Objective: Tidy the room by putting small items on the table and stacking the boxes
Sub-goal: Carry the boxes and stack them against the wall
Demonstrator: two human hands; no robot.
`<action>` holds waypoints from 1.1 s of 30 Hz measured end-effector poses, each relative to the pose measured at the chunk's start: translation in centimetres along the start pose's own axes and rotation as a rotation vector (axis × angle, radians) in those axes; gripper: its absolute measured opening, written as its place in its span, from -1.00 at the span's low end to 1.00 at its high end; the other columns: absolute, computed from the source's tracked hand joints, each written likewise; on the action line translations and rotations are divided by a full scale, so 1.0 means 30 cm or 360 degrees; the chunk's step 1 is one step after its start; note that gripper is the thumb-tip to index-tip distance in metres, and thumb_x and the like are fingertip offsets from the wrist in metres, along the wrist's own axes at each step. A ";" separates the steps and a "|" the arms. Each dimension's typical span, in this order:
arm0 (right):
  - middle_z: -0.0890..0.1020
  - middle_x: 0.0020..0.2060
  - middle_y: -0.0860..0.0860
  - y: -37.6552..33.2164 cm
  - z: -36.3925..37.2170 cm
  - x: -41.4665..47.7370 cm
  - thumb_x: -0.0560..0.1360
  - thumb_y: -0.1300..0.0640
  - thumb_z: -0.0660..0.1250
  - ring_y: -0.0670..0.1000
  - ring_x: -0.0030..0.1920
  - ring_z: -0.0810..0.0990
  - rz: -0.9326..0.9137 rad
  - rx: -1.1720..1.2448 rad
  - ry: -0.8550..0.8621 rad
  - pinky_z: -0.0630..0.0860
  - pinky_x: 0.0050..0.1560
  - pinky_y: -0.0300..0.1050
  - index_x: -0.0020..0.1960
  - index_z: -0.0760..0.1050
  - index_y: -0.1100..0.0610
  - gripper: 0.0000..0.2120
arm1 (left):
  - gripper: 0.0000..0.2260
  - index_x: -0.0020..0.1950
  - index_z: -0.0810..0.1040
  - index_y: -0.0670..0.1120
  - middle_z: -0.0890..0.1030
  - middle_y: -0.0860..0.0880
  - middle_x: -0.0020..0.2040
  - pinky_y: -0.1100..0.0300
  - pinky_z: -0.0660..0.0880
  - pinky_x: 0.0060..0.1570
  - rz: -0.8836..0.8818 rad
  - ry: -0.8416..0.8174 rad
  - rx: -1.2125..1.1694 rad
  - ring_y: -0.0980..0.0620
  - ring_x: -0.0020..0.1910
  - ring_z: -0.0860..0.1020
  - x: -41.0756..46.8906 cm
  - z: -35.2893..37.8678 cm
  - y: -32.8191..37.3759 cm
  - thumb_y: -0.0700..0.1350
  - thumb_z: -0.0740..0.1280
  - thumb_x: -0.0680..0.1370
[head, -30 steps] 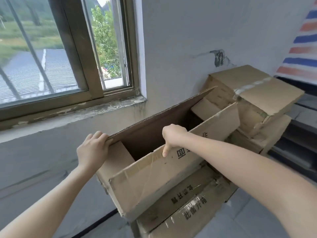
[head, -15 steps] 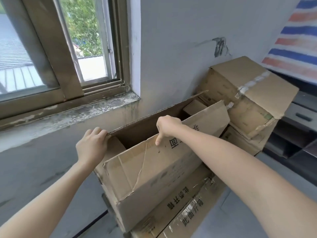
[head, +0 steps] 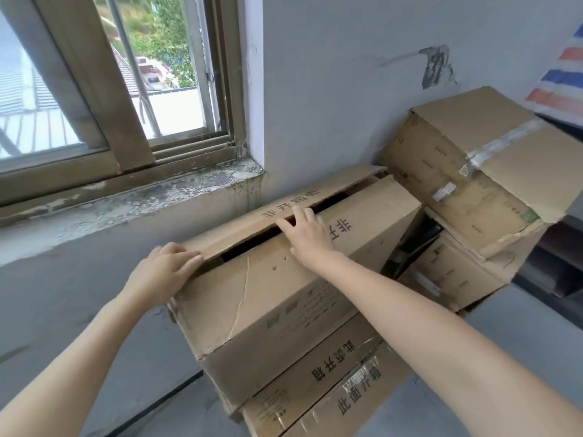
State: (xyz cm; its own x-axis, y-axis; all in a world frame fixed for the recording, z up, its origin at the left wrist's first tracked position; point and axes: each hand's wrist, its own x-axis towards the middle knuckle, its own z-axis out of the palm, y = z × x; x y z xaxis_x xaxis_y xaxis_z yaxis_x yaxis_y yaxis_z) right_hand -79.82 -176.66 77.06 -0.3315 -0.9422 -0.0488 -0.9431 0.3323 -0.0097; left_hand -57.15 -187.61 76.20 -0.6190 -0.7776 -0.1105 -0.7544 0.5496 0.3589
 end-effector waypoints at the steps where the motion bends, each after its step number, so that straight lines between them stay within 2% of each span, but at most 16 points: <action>1: 0.14 0.43 0.20 0.017 0.043 -0.039 0.50 0.21 0.28 0.20 0.40 0.14 0.0054 0.0110 0.0021 0.25 0.31 0.06 0.40 0.23 0.06 -0.50 | -0.63 0.33 0.47 0.04 0.40 -0.04 0.33 0.10 0.29 0.23 -0.0017 -0.0098 0.0069 -0.05 0.34 0.31 -0.030 0.021 0.011 0.12 0.09 0.61; 2: 0.06 0.47 0.19 0.030 0.080 -0.074 0.52 0.21 0.24 0.21 0.44 0.08 0.0152 0.0225 0.0034 0.21 0.36 0.09 0.45 0.17 0.03 -0.47 | -0.58 0.39 0.40 0.04 0.33 -0.02 0.39 0.11 0.25 0.28 -0.0045 -0.0143 0.0196 -0.03 0.38 0.26 -0.059 0.055 0.021 0.17 0.07 0.60; 4: 0.00 0.50 0.17 0.041 0.142 -0.117 0.55 0.07 0.22 0.21 0.48 -0.01 0.0427 0.0381 0.0064 0.12 0.41 0.15 0.49 0.09 -0.02 -0.44 | -0.40 0.52 0.13 -0.01 0.14 -0.02 0.51 0.04 0.11 0.40 -0.0154 -0.0110 0.0412 -0.03 0.49 0.09 -0.114 0.145 0.049 0.28 0.03 0.56; 6: -0.06 0.51 0.16 0.034 0.189 -0.140 0.56 -0.07 0.17 0.22 0.50 -0.09 0.0690 0.0508 0.0064 0.04 0.43 0.22 0.51 0.03 -0.04 -0.41 | -0.25 0.55 -0.07 -0.08 -0.05 -0.04 0.56 -0.08 -0.06 0.45 -0.0297 -0.0033 0.0404 -0.07 0.54 -0.10 -0.151 0.236 0.091 0.35 -0.01 0.52; 7: -0.07 0.52 0.16 0.029 0.210 -0.148 0.56 -0.11 0.14 0.22 0.51 -0.12 0.0779 0.0556 0.0064 0.03 0.43 0.24 0.51 0.01 -0.04 -0.40 | -0.22 0.55 -0.11 -0.10 -0.09 -0.05 0.56 -0.12 -0.10 0.45 -0.0354 0.0013 0.0329 -0.08 0.54 -0.15 -0.162 0.267 0.111 0.35 -0.01 0.52; 10: -0.07 0.51 0.18 0.023 0.249 -0.159 0.57 -0.13 0.10 0.20 0.51 -0.18 0.0870 0.0693 0.0152 0.07 0.45 0.19 0.52 0.01 0.01 -0.41 | -0.25 0.55 -0.08 -0.09 -0.09 -0.03 0.57 -0.17 -0.08 0.44 -0.0414 0.0144 0.0113 -0.07 0.54 -0.17 -0.158 0.300 0.122 0.32 0.04 0.53; 14: -0.07 0.51 0.19 0.016 0.251 -0.135 0.57 -0.13 0.11 0.19 0.51 -0.17 0.0858 0.0760 0.0228 0.06 0.45 0.11 0.52 0.00 0.03 -0.39 | -0.28 0.55 -0.05 -0.10 -0.07 -0.03 0.56 -0.19 -0.05 0.44 -0.0396 0.0170 0.0096 -0.08 0.53 -0.16 -0.127 0.288 0.092 0.28 0.07 0.54; 20: 0.03 0.50 0.25 0.016 0.247 -0.080 0.58 -0.17 0.02 0.21 0.51 -0.11 0.0827 0.0564 0.0161 -0.10 0.48 0.04 0.53 -0.02 0.10 -0.38 | -0.31 0.53 0.05 -0.13 0.02 -0.06 0.55 -0.20 -0.01 0.44 -0.0339 0.0183 0.0075 -0.12 0.52 -0.10 -0.082 0.262 0.053 0.24 0.13 0.54; 24: -0.09 0.52 0.20 0.042 0.238 -0.130 0.56 -0.22 0.04 0.18 0.51 -0.19 0.0716 0.0661 0.0078 -0.05 0.47 0.08 0.54 -0.11 0.02 -0.33 | -0.38 0.53 0.09 -0.11 0.06 -0.04 0.55 -0.14 -0.02 0.44 -0.0320 0.0284 -0.0015 -0.07 0.53 -0.08 -0.100 0.271 0.054 0.17 0.14 0.57; 27: -0.17 0.52 0.15 0.033 0.258 -0.231 0.57 -0.20 0.06 0.14 0.51 -0.21 0.0658 0.0727 0.0169 -0.06 0.47 0.09 0.54 -0.15 -0.02 -0.34 | -0.43 0.52 0.13 -0.09 0.10 -0.03 0.54 -0.13 -0.02 0.44 -0.0316 0.0352 -0.0130 -0.05 0.53 -0.06 -0.107 0.273 0.048 0.11 0.16 0.58; 30: -0.14 0.52 0.12 -0.014 0.326 -0.375 0.53 -0.22 0.01 0.11 0.52 -0.15 0.0754 0.0834 0.0321 -0.02 0.47 0.08 0.54 -0.08 -0.01 -0.34 | -0.47 0.51 0.17 -0.09 0.11 -0.03 0.54 -0.14 -0.03 0.43 -0.0304 0.0374 -0.0181 -0.04 0.53 -0.05 -0.106 0.274 0.041 0.07 0.17 0.59; 33: -0.09 0.52 0.11 -0.056 0.403 -0.511 0.49 -0.21 0.00 0.11 0.51 -0.09 0.0971 0.0978 0.0288 0.03 0.45 0.05 0.53 -0.03 0.01 -0.33 | -0.50 0.49 0.22 -0.11 0.15 -0.06 0.52 -0.17 -0.04 0.42 -0.0281 0.0405 -0.0220 -0.07 0.52 -0.02 -0.103 0.272 0.037 0.02 0.19 0.59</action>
State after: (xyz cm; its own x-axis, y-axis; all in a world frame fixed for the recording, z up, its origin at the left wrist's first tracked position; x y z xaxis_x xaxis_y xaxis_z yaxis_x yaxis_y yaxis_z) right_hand -72.84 -162.27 65.75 -0.8207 -0.5680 -0.0626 -0.4371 0.6946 -0.5714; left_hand -57.86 -182.12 69.38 -0.3938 -0.9180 0.0466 -0.7977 0.3665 0.4789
